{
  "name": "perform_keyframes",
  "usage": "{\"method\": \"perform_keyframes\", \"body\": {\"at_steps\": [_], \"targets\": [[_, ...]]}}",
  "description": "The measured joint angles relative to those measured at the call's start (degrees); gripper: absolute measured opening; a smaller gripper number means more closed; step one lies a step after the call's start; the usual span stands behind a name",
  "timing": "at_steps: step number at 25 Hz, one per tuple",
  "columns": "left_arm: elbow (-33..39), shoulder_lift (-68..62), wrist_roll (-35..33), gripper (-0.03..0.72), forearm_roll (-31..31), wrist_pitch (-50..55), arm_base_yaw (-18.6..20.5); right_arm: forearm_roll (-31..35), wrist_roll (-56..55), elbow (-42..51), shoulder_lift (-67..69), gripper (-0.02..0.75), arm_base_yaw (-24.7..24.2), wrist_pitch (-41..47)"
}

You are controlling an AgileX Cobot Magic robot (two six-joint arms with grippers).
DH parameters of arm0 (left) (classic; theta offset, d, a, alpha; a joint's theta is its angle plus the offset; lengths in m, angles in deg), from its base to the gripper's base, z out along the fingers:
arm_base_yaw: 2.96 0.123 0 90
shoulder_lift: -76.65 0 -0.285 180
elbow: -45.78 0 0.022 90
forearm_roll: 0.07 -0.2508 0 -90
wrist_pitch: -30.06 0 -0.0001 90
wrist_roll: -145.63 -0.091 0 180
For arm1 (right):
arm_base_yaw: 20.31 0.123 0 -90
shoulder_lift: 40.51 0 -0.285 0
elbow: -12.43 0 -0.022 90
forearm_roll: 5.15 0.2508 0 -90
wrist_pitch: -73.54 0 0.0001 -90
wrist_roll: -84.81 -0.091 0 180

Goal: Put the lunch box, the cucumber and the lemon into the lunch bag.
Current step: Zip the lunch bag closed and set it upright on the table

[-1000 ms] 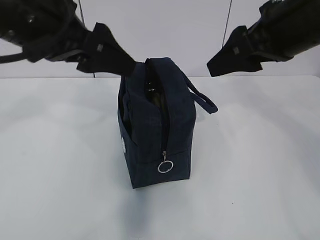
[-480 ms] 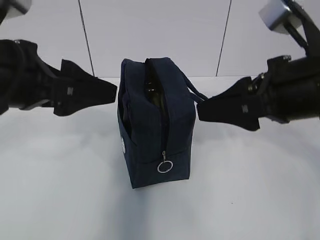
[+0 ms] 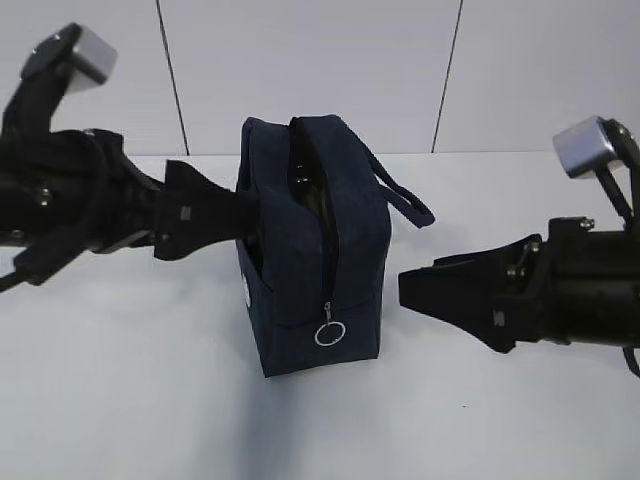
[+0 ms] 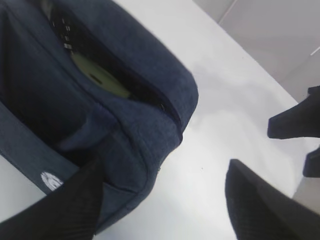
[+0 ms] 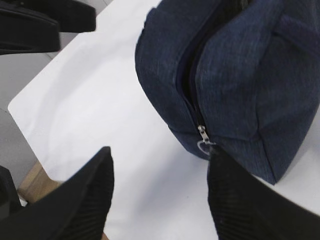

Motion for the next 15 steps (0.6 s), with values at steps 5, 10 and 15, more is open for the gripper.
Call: {"method": "perform_keyframes", "body": {"at_steps": [5, 10, 15], "targets": [[0.0, -5.8, -2.4, 0.552, 6.9, 2.9, 0.0, 0.6, 2.5, 1.8, 0.0, 0.452, 0.0, 0.0], [0.0, -7.5, -3.2, 0.552, 9.9, 2.9, -0.1, 0.7, 4.6, 1.9, 0.0, 0.452, 0.0, 0.0], [0.0, -9.6, -3.3, 0.548, 14.3, 2.8, -0.1, 0.7, 5.5, 1.9, 0.0, 0.452, 0.0, -0.1]]}}
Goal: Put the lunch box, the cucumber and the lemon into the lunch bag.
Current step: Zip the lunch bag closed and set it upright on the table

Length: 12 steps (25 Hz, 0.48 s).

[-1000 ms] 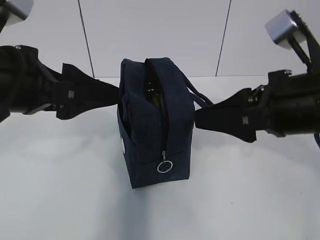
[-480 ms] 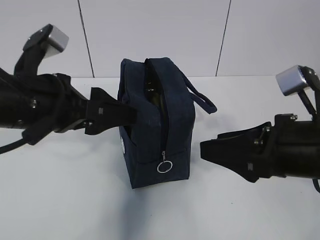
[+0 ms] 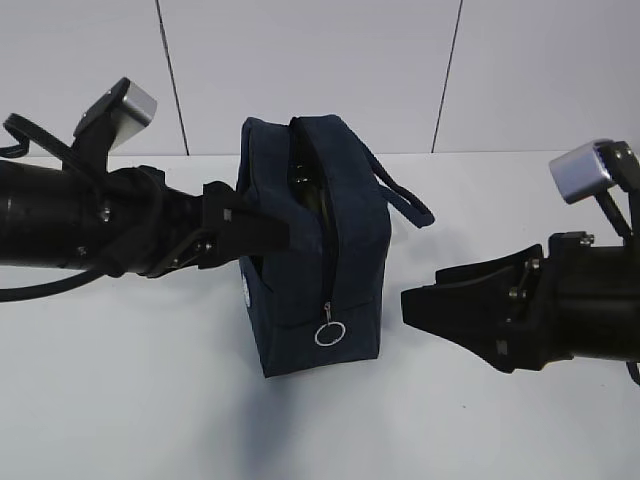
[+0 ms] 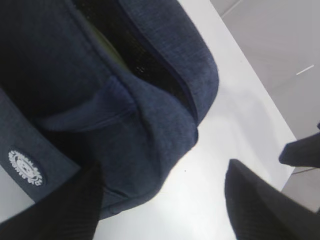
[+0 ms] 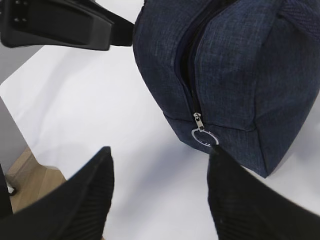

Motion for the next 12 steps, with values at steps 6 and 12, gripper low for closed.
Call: {"method": "perform_keyframes", "body": {"at_steps": [6, 12], "targets": [[0.0, -4.1, 0.0, 0.498, 3.2, 0.5, 0.0, -0.2, 0.5, 0.0, 0.0, 0.452, 0.0, 0.0], [0.0, -5.4, -0.9, 0.422, 4.3, 1.1, 0.0, -0.6, 0.7, 0.0, 3.4, 0.452, 0.0, 1.0]]}}
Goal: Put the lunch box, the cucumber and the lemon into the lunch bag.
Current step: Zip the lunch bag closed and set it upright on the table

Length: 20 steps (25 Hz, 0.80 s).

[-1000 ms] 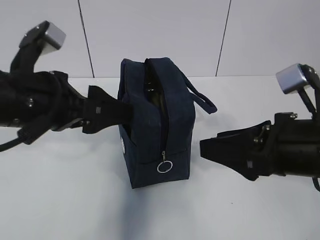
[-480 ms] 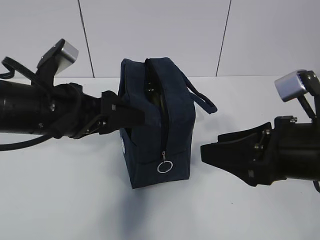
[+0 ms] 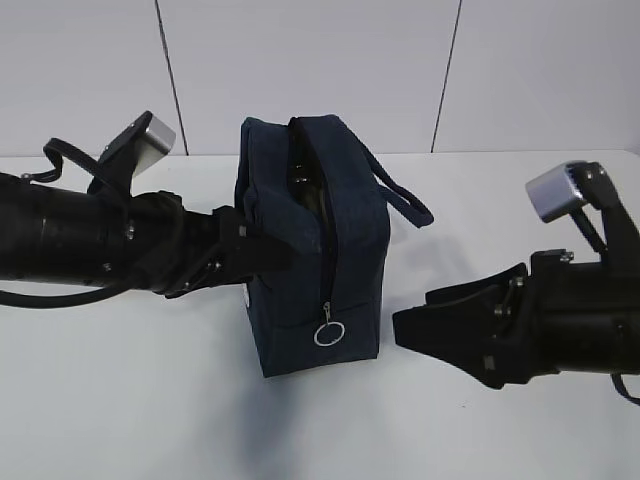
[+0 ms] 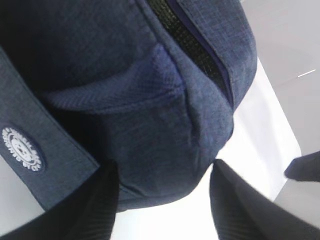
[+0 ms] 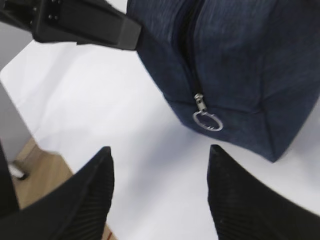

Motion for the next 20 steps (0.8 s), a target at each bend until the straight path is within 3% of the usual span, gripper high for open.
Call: {"method": "perform_keyframes", "body": {"at_steps": [7, 20], "targets": [[-0.9, 0.0, -0.7, 0.381, 0.2, 0.1, 0.0, 0.3, 5.1, 0.0, 7.1, 0.452, 0.0, 5.3], [-0.9, 0.0, -0.7, 0.155, 0.2, 0.4, 0.0, 0.9, 12.0, -0.6, 13.8, 0.451, 0.0, 9.5]]}}
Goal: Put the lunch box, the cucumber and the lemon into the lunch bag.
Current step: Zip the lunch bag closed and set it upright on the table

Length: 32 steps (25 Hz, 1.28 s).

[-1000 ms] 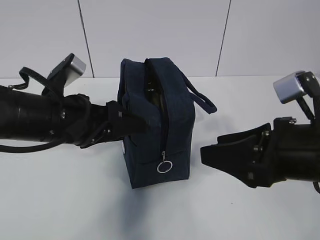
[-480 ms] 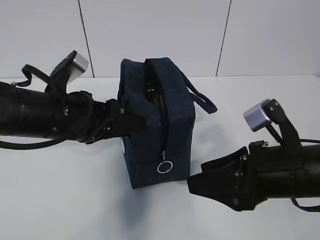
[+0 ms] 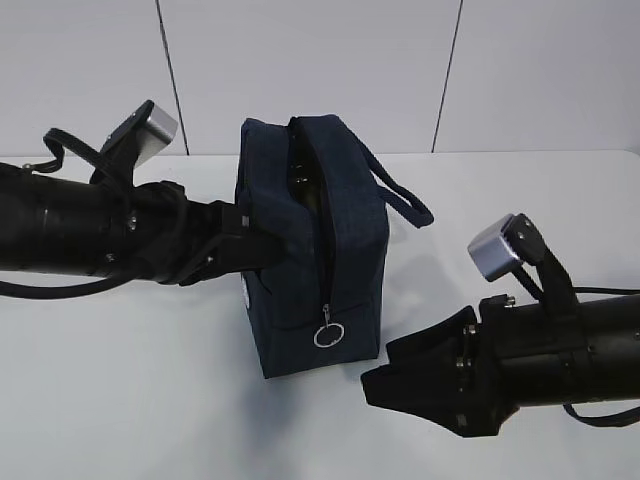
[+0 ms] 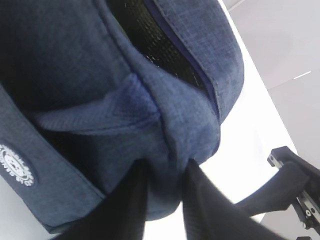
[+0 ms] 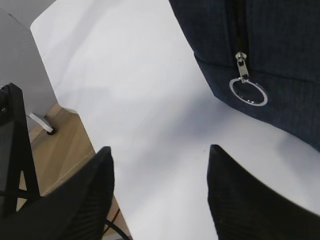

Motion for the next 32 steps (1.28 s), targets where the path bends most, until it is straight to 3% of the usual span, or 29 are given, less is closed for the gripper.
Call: {"method": "perform_keyframes", "body": {"at_steps": [7, 19, 32], "targets": [[0.0, -0.2, 0.0, 0.001, 0.1, 0.0, 0.0, 0.1, 4.6, -1.8, 0.4, 0.451, 0.0, 0.0], [0.0, -0.2, 0.0, -0.003, 0.1, 0.0, 0.0, 0.3, 25.0, -3.6, 4.5, 0.450, 0.0, -0.7], [0.0, -0.2, 0.0, -0.003, 0.1, 0.1, 0.0, 0.3, 27.6, -12.0, 16.9, 0.449, 0.0, -1.9]]}}
